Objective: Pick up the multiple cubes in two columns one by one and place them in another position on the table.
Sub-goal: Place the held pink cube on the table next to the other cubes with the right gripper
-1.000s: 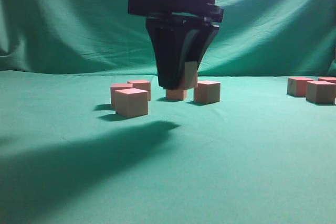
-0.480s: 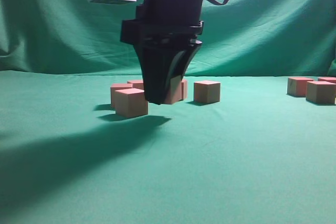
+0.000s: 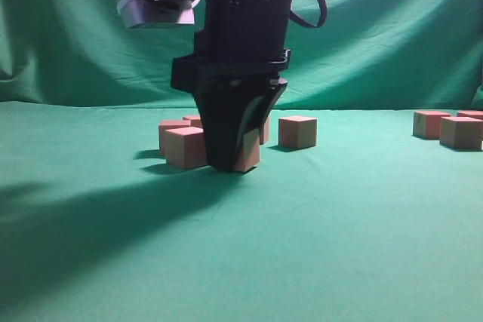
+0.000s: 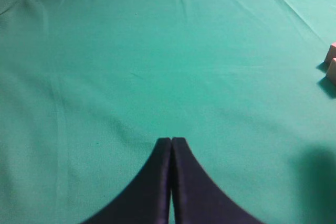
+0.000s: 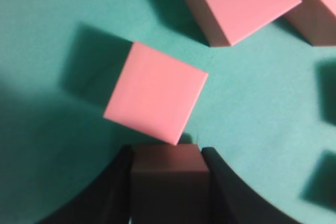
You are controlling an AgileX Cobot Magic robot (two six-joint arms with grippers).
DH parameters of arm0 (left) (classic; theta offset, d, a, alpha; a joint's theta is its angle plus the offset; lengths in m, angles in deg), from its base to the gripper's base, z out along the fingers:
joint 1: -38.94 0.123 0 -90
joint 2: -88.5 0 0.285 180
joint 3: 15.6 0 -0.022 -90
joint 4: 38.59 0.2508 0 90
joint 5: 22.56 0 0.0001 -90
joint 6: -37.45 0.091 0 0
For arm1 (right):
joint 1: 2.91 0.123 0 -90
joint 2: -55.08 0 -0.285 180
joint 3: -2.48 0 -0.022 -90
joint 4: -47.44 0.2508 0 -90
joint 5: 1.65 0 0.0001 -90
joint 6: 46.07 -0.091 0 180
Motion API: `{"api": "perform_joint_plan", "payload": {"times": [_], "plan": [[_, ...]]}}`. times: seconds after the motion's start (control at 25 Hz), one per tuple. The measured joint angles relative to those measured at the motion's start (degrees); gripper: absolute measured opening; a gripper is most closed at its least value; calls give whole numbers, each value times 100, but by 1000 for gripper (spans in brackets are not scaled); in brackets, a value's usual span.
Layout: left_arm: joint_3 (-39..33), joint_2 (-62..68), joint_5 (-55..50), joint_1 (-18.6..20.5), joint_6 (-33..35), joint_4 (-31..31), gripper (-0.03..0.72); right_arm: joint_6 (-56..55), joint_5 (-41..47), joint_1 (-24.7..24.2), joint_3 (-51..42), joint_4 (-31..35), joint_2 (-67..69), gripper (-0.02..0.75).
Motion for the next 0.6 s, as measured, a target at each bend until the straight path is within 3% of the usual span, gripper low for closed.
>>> {"api": "perform_joint_plan", "payload": {"times": [0.2, 0.48, 0.6], "plan": [[0, 0, 0, 0, 0, 0, 0, -77, -12, 0, 0, 21, 17, 259], [0, 0, 0, 0, 0, 0, 0, -273, -1, 0, 0, 55, 17, 606], [0, 0, 0, 0, 0, 0, 0, -286, 148, 0, 0, 55, -15, 642]]}}
